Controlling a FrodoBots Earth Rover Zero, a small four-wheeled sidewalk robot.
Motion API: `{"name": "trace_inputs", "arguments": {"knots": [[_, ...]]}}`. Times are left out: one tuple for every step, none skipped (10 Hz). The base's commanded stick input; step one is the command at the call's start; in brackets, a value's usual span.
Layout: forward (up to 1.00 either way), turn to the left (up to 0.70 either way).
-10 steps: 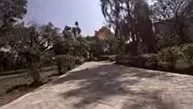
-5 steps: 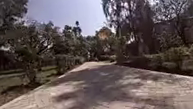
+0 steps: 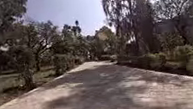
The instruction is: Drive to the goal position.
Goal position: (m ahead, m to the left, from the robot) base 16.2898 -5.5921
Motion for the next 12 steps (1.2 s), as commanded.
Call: {"name": "trace_inputs", "arguments": {"knots": [[0.50, 0.00], [0.50, 0.00], [0.50, 0.00], [0.50, 0.00], [0.50, 0.00], [0.50, 0.00], [0.37, 0.00], [0.30, 0.00], [0.30, 0.00], [0.30, 0.00], [0.30, 0.00], [0.30, 0.00]]}}
